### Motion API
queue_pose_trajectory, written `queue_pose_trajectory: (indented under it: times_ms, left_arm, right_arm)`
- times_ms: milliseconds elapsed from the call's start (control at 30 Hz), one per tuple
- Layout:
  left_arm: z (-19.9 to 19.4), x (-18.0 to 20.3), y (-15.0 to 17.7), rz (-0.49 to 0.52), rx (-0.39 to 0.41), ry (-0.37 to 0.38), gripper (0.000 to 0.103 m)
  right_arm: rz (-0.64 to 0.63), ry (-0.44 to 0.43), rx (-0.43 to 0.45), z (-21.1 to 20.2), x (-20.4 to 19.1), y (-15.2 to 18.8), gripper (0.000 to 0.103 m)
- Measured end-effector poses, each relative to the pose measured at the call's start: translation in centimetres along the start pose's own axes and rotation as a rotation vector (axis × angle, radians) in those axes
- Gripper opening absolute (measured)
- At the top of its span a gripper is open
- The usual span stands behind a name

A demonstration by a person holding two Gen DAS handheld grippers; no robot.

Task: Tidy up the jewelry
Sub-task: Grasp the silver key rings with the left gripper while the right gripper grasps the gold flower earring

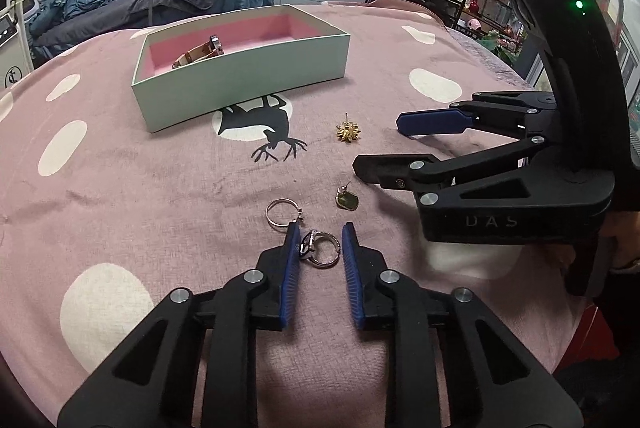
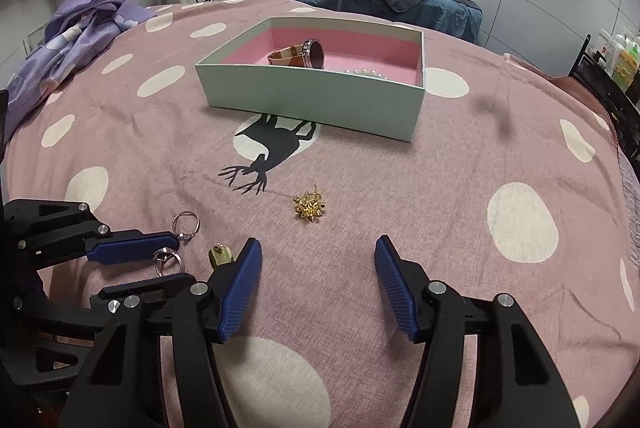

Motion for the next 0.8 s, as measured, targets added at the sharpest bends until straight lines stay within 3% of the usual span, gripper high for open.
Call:
queue_pose_trajectory:
  times_ms: [300, 400, 800]
  left_arm:
    - [-0.7, -0.6, 0.5, -0.004, -0.002, 0.003, 0.021]
    - [-0.8, -0.9, 0.5, -0.01, -0.001, 0.002, 0.021]
    - [-1.7, -2.0, 0.3, -0.028, 0.012, 0.001, 0.021]
  right_arm:
    - [-0.011, -0.028, -0.02, 1.7, -0.2, -1.8, 0.033]
    - [-0.004, -0.044, -0.02, 2.0, -0.1, -2.1, 0.018]
    - [0.018, -0.073, 0.011, 0.7, 0.0, -1.7, 0.018]
Point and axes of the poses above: each gripper's, at about its wrist camera, not at the fingertips, and z roughly the way its jaws point, x to its right, y to its underside, the point moved 2 cm from there along z, roughly the way its jaws point, and after that the axes turned 7 degrees about -z, right-handed, at the moved point
